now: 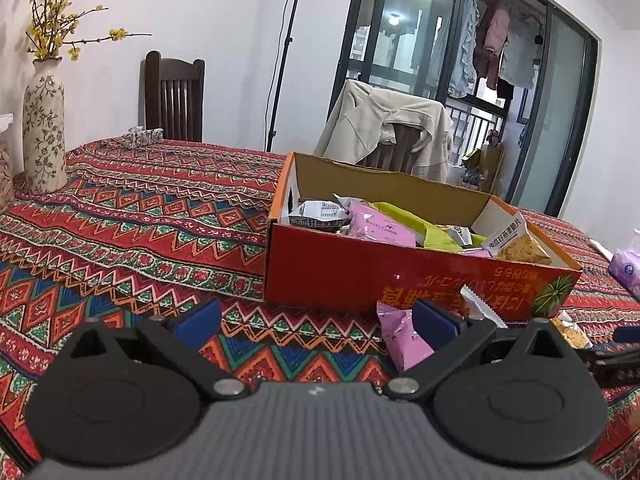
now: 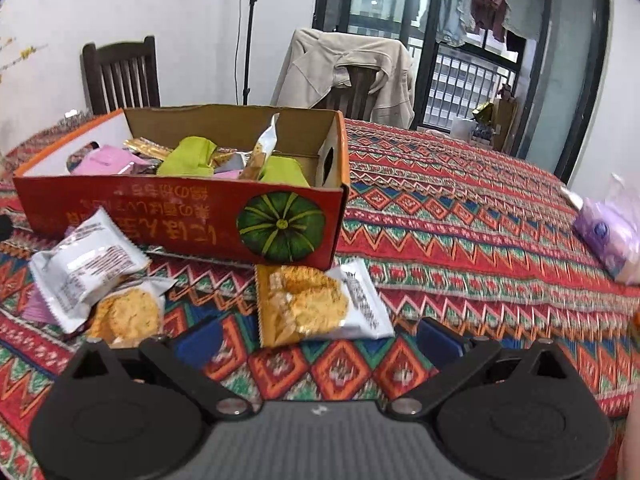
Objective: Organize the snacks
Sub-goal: 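Grasp a white-wrapped cookie packet with the right gripper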
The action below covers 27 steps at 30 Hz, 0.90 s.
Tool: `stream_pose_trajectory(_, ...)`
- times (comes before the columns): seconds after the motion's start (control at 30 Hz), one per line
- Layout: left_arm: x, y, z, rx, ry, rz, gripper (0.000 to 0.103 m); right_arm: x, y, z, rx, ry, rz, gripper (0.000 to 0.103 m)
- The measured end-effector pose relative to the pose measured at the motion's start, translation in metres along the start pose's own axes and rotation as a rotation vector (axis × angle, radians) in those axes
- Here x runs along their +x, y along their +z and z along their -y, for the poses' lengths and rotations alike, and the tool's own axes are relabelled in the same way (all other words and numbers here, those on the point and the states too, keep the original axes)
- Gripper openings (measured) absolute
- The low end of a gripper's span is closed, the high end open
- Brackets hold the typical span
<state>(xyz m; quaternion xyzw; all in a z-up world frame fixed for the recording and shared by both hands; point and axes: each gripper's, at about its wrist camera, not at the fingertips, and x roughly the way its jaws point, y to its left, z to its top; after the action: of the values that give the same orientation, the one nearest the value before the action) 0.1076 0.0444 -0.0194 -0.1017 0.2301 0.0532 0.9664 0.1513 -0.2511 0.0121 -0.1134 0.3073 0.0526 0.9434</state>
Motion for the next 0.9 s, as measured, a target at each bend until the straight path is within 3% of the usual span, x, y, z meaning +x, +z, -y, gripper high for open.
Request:
stream_pose_trajectory(0.13,-0.001,0.000,-0.001,-0.006,-0.003,0.001,0.103,0.018,0.013,0.005,-0.001,-0.006,-0.033,0.103)
stream_pose_trajectory(0.3,0.001,0.000,-0.001,-0.011,-0.002,-0.009,0.103,0.039,0.016,0.020,0.082,0.077,-0.084,0.103)
stream_pose_trajectory(0.47,0.002,0.000,-0.002,-0.018,0.007,-0.017,0.103,0.043,0.009,0.023,0.106,0.062,-0.011,0.103)
stream_pose_trajectory(0.73,0.004,0.000,0.000,-0.014,0.006,-0.027,0.103,0.044,0.008,0.026,0.094,0.083,-0.013,0.103)
stream_pose_trajectory(0.8,0.005,-0.001,-0.001,-0.018,0.003,-0.031,0.103,0.042,0.007,0.026,0.089,0.094,-0.001,0.094)
stream_pose_trajectory(0.9,0.005,-0.001,-0.002,-0.021,0.005,-0.033,0.103,0.035,0.005,0.023,0.071,0.117,0.022,0.071)
